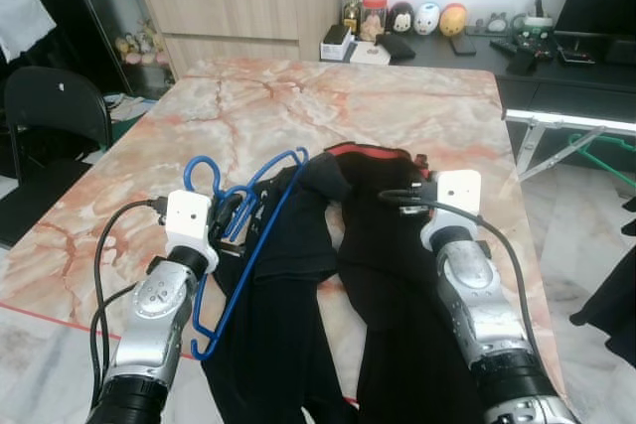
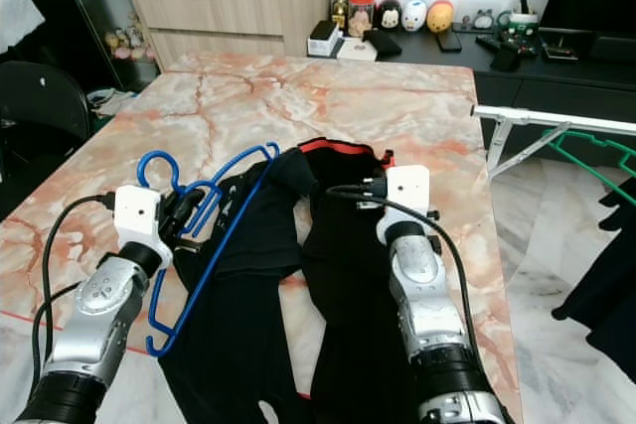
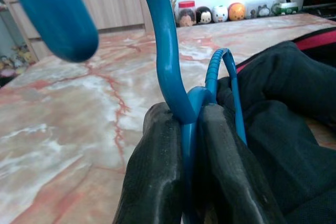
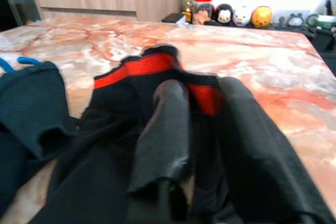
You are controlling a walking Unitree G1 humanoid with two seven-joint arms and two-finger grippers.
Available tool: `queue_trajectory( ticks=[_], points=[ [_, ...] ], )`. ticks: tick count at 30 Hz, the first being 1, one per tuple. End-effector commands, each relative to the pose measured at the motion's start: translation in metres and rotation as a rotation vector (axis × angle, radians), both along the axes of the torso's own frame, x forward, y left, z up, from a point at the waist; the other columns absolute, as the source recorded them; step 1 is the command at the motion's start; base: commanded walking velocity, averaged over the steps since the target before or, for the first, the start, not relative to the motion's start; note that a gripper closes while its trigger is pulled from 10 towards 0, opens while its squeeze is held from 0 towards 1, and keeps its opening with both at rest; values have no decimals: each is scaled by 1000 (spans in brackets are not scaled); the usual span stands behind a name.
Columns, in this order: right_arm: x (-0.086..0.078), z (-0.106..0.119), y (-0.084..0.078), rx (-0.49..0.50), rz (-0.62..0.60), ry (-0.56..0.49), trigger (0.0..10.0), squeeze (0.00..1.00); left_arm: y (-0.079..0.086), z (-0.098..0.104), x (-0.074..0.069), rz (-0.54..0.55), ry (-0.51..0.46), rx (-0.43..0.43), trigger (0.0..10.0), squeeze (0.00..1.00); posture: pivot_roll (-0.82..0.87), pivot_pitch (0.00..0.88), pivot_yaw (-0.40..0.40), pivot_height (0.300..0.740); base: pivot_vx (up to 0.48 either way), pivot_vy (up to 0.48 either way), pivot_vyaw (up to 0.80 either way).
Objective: Hang hanger
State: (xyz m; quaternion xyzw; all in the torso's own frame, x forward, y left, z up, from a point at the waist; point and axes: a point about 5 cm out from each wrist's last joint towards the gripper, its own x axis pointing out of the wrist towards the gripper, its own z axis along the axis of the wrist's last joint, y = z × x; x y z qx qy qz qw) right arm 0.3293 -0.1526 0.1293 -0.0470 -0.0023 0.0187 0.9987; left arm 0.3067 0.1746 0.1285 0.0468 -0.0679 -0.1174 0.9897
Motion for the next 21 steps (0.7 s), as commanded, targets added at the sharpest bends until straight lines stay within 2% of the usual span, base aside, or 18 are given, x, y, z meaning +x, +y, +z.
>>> queue_trajectory(
  ticks=[1, 4, 7, 11, 15, 16, 21],
  points=[
    [-5, 2, 5, -15, 24, 10, 10000, 1000, 5, -10, -6, 16, 52, 32, 10000, 0, 32, 24, 32, 740, 0, 0, 0],
    [-20, -2, 2, -6, 6, 33, 10000, 1000, 12, 0, -17, 41, 15, 50, 10000, 0, 36, 18, 32, 740, 0, 0, 0],
    [-23, -3, 1, -10, 2, 36, 10000, 1000, 14, 4, -20, 53, 3, 49, 10000, 0, 38, 19, 32, 740, 0, 0, 0],
    [-39, -7, -3, 0, -5, 22, 10000, 1000, 22, 24, -42, 83, -51, 81, 10000, 0, 48, 17, 32, 740, 0, 0, 0],
    [-48, -2, -3, -11, -5, -2, 10000, 1000, 22, 28, -55, 91, -56, 118, 10000, 0, 52, 17, 30, 740, 0, 0, 0],
    [-49, -1, -2, -25, -5, -10, 10000, 0, 23, 28, -57, 99, -58, 120, 10000, 0, 53, 19, 29, 740, 0, 0, 0],
    [-55, 2, -2, -23, -19, -38, 10000, 0, 20, 34, -61, 126, -70, 98, 10000, 0, 54, 21, 27, 740, 0, 0, 0]
  ],
)
